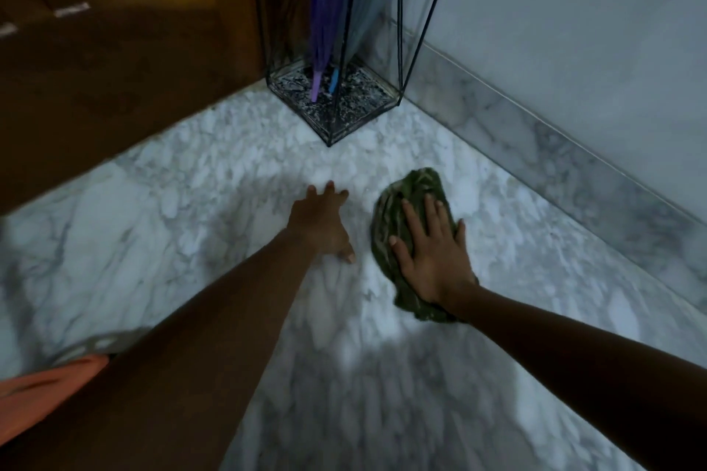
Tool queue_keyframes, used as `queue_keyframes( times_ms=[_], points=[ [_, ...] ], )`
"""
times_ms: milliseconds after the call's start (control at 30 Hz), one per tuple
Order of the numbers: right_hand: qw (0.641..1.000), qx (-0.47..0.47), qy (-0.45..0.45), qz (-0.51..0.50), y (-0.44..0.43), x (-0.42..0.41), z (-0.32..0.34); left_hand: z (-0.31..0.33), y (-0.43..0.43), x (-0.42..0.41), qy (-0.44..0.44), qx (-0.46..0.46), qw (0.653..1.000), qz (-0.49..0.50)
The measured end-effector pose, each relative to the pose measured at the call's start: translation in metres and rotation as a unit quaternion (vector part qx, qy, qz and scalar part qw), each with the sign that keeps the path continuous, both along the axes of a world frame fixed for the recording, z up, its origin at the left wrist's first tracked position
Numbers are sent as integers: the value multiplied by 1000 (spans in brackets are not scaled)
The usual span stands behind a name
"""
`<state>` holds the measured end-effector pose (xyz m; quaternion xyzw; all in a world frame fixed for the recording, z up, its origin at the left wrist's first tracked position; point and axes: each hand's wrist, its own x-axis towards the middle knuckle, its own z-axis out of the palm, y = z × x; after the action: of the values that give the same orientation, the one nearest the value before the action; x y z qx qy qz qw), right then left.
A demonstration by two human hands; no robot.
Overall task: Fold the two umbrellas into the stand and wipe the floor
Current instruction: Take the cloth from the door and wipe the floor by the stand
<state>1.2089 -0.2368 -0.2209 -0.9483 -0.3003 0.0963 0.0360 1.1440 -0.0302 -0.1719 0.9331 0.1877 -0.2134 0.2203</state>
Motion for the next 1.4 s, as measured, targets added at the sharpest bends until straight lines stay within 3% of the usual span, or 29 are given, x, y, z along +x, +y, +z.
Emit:
queue_keyframes(
  times_ms=[100,267,500,567,667,733,800,833,900,1000,1100,1167,1300,1400],
  points=[
    [997,-4,22,76,14,-24,3,5,24,-16,-60,-77,994,51],
    [990,1,42,137,56,-36,4,4,64,-59,-32,-8,998,54],
    [956,10,32,292,135,-73,-6,6,101,-96,-86,-117,985,92],
    [941,71,70,323,139,-71,-6,10,111,-99,-82,-123,984,98],
    [933,216,146,248,139,-55,14,19,119,-101,-83,-143,976,138],
    [929,271,159,195,146,-49,50,35,118,-102,-90,-163,969,163],
    [910,317,174,205,150,-49,99,68,112,-99,-93,-195,960,179],
    [896,339,202,205,150,-48,127,91,106,-98,-89,-218,953,188],
    [882,344,297,124,146,-47,194,149,93,-96,-99,-271,935,208],
    [859,353,369,7,137,-47,308,258,75,-98,-150,-322,907,226],
    [797,396,448,-84,135,-46,442,393,74,-101,-161,-337,895,244],
    [782,397,468,-112,140,-49,535,497,77,-106,-128,-374,874,283],
    [750,410,517,-44,153,-75,742,727,93,-140,-96,-377,862,324],
    [808,352,455,128,168,-106,886,880,116,-187,-104,-366,872,307]
  ],
)
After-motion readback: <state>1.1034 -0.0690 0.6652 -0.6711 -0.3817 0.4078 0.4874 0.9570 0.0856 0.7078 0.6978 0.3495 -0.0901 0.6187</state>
